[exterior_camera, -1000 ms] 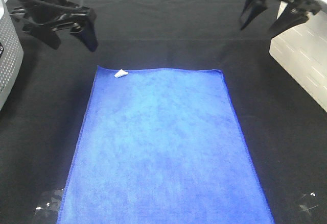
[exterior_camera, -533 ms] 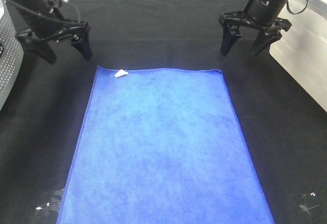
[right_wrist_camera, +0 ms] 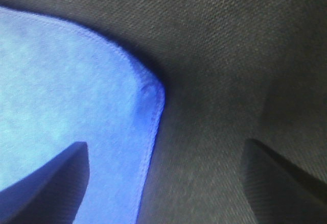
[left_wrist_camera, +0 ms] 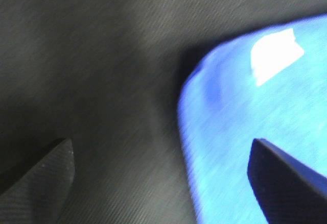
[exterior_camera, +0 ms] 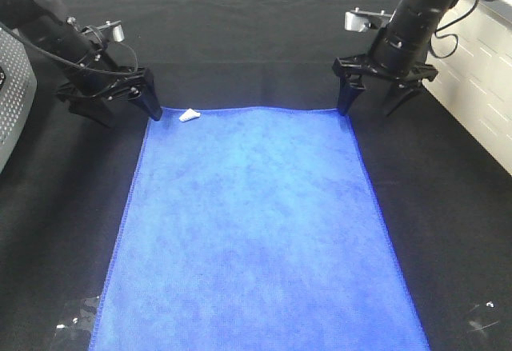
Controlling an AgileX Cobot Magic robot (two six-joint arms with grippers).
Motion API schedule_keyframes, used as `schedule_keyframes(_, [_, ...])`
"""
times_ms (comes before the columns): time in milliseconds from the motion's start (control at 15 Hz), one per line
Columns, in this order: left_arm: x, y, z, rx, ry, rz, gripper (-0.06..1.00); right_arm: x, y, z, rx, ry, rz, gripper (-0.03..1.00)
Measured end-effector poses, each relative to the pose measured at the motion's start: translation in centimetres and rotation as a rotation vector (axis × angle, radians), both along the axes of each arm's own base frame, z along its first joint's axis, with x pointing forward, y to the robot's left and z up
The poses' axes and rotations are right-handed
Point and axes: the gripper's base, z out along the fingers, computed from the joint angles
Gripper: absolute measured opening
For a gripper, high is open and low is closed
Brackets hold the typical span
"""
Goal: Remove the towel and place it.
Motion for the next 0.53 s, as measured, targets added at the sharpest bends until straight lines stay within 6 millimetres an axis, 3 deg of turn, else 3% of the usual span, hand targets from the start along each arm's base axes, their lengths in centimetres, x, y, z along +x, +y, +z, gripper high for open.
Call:
schedule_keyframes(267, [0.3, -0.1, -1.1, -0.02, 0.0, -0.004, 0.86, 0.0, 0.0, -2.6, -0.001, 0.05, 0.0, 0.78])
schedule_keyframes(533, [0.4, -0.1, -1.2, -0.022, -0.009, -0.005, 0.86, 0.2, 0.1, -2.8, 0.01, 0.036, -0.008, 0.78])
